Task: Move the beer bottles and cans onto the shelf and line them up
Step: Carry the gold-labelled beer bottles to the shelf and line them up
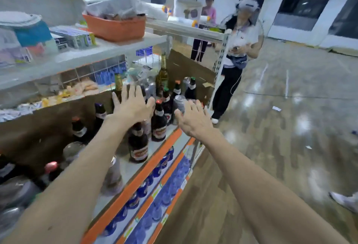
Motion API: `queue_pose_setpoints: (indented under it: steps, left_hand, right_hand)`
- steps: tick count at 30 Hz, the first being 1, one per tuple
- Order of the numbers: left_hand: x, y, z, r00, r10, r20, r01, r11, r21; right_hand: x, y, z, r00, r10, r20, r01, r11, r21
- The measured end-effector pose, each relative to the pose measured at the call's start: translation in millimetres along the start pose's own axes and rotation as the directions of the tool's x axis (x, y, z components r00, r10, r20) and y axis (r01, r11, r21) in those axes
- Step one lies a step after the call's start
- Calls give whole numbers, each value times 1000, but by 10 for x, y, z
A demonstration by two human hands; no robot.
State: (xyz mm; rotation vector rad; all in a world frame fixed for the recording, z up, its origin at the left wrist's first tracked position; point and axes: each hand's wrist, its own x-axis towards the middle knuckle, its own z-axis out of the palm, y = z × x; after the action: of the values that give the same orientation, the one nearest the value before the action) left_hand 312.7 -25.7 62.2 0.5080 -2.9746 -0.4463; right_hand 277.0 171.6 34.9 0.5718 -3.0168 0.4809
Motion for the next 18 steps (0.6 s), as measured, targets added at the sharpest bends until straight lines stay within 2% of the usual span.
queue_pose_setpoints:
  steps: [5, 10, 12, 15, 18]
  left_hand:
    - [937, -104, -96, 994, -111, -9, 111, 993, 26]
    - [1516, -201, 32, 974, -223, -25, 225, 972, 63]
    - [1696, -253, 107, 964, -255, -72, 259, 965, 49]
    - [1939, -348, 182, 922, -334, -194, 335, 942, -31]
    - [2105, -375, 226, 831, -477, -285, 433, 878, -204]
  right_hand:
    - [1220, 141, -76, 998, -65, 19, 64, 997, 46]
    - [2254, 95, 48, 984, -167, 59, 162, 984, 78]
    - [2619, 83, 116, 974, -210, 89, 202, 974, 99]
    - [3175, 84, 281, 949, -305, 84, 296, 949, 107]
    - [3667, 70, 441, 911, -393, 122, 383, 918, 100]
